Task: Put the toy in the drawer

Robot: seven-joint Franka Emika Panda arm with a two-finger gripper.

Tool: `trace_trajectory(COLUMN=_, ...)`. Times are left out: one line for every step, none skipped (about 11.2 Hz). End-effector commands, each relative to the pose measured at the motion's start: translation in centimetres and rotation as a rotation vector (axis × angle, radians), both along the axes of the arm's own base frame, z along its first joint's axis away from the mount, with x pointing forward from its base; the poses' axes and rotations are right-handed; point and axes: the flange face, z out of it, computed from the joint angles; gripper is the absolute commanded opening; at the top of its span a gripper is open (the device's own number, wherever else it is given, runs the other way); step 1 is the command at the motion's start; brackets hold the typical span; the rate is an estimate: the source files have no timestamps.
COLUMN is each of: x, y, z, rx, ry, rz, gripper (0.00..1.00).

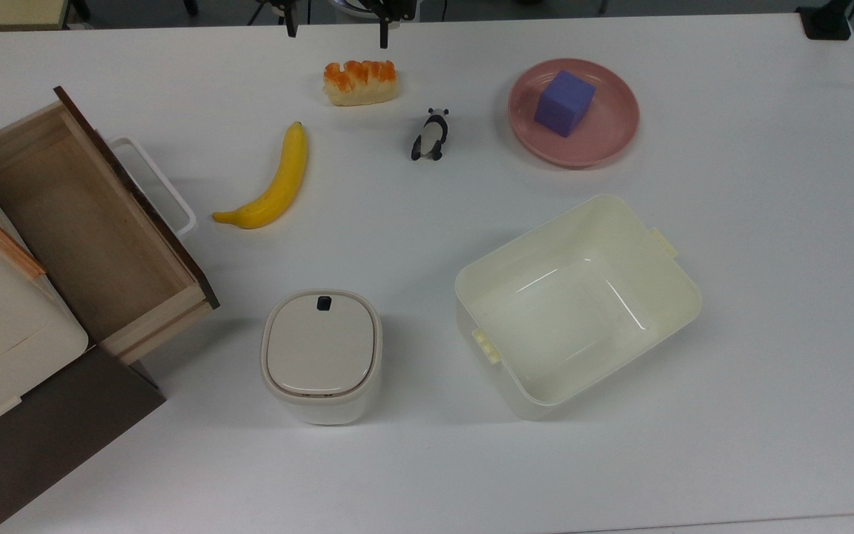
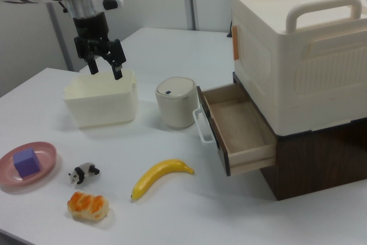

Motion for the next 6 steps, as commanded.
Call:
trace_trajectory(x=-0.7, y=0.1, z=-0.8, rx=0.017, ry=0.017, rz=-0.001, gripper=1.00)
trace_trajectory(x=-0.9, y=0.4, z=-1.4, rx=0.018, ry=0.016, rz=0.006, gripper=1.00)
trace_trajectory(x=-1.3, y=0.8, z=-2.8, rx=0.020, ry=0.027, rz=0.014, gripper=1.00)
trace_trajectory(x=-1.9, y=1.8, z=-4.2, rx=0.022, ry=0.038, rz=0.033, gripper=1.00)
trace_trajectory(x=-2.4, y=2.6, z=-5.8, rx=0.024, ry=0.060, rz=0.047, gripper=1.00)
trace_trajectory(x=-2.8, y=3.4, z=-7.7, rx=0.023, ry=0.086, rz=0.061, gripper=1.00)
